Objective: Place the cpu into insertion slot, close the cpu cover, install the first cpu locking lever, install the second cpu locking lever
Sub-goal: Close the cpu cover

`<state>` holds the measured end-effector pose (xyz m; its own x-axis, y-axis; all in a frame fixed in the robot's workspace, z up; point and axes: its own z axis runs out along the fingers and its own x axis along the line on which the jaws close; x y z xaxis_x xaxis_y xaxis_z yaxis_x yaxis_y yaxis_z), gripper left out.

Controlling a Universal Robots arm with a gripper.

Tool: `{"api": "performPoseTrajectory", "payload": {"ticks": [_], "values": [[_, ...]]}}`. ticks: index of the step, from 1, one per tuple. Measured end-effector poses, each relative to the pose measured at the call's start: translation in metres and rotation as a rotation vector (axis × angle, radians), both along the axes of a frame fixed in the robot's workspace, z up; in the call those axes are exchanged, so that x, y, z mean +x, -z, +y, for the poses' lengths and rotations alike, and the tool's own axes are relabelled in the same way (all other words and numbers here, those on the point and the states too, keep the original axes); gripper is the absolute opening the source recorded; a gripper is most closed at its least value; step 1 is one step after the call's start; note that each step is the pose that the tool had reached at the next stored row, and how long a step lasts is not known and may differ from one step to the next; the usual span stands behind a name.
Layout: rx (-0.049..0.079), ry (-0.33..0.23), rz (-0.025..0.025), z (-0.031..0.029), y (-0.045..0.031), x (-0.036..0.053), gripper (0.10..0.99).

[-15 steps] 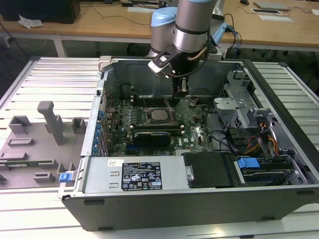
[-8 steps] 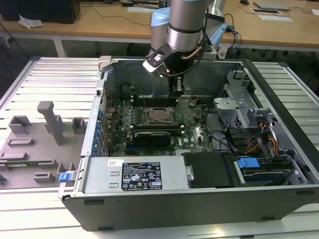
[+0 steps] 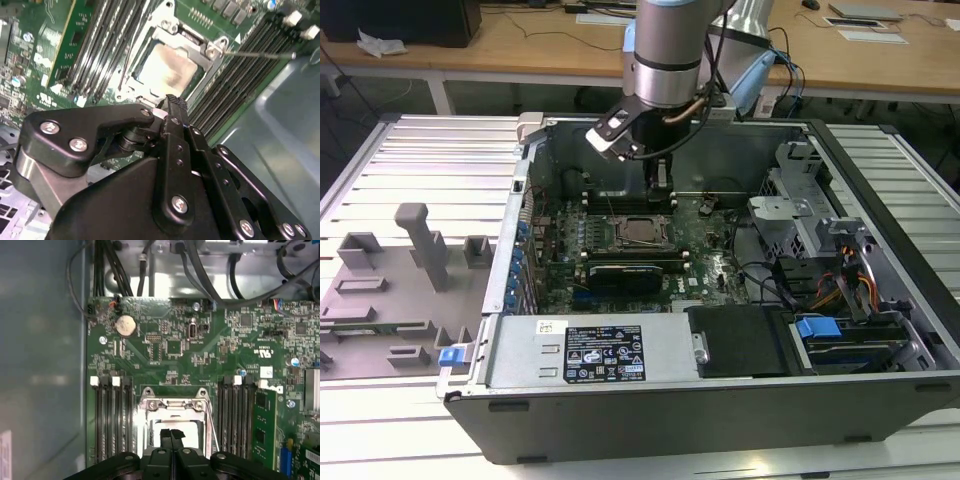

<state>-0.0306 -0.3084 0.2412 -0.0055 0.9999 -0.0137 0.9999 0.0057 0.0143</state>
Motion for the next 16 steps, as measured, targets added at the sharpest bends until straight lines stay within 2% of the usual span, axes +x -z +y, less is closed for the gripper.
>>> {"api": "performPoseTrajectory", "payload": {"ticks": [2, 4, 7, 10, 14, 16], "values": [[0.0, 0.0, -0.002, -0.0039, 0.0021, -0.0037, 0.106], [0.0, 0.0, -0.0028, -0.0052, 0.0038, -0.0054, 0.106], [0.0, 0.0, -0.005, -0.0056, 0.0093, -0.0103, 0.106], [0.0, 0.0, -0.0051, -0.0058, 0.0147, -0.0127, 0.106], [0.0, 0.0, -0.005, -0.0059, 0.015, -0.0129, 0.106], [-0.003, -0.047, -0.0051, -0.0058, 0.015, -0.0129, 0.106]]}}
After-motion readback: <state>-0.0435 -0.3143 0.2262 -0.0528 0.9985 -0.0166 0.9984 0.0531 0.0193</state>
